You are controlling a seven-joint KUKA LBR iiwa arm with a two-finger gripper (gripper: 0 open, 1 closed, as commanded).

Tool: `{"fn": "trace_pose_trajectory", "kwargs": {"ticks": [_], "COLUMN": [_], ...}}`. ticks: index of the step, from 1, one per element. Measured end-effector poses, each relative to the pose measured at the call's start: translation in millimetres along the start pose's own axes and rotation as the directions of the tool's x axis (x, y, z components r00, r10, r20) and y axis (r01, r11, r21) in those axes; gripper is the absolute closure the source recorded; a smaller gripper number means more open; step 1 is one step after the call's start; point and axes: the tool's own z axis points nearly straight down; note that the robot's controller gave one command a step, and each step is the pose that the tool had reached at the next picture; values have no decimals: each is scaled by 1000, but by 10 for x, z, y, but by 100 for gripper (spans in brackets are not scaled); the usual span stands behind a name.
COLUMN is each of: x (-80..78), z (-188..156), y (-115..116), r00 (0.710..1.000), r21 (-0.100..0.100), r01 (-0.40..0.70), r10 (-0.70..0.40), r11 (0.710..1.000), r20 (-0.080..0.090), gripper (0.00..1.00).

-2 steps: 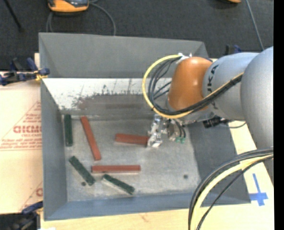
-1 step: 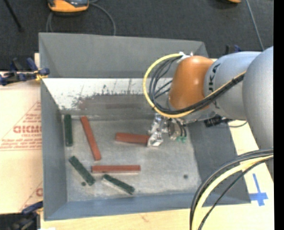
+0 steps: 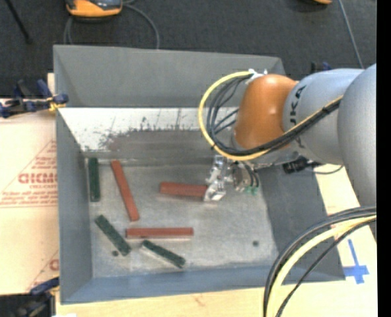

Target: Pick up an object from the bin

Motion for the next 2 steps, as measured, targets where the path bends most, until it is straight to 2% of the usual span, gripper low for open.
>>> {"fn": "trace_pose_trajectory", "kwargs": {"ticks": [1, 2], "x": [7, -1], "z": [-155, -323], "y": [-2, -3], "r00": [1000, 1000], "r21": [0, 0], "r01": [1, 1], "r10": [-1, -1], "r11": [1000, 1000], "r20": [-4, -1], "gripper": [100, 100]}}
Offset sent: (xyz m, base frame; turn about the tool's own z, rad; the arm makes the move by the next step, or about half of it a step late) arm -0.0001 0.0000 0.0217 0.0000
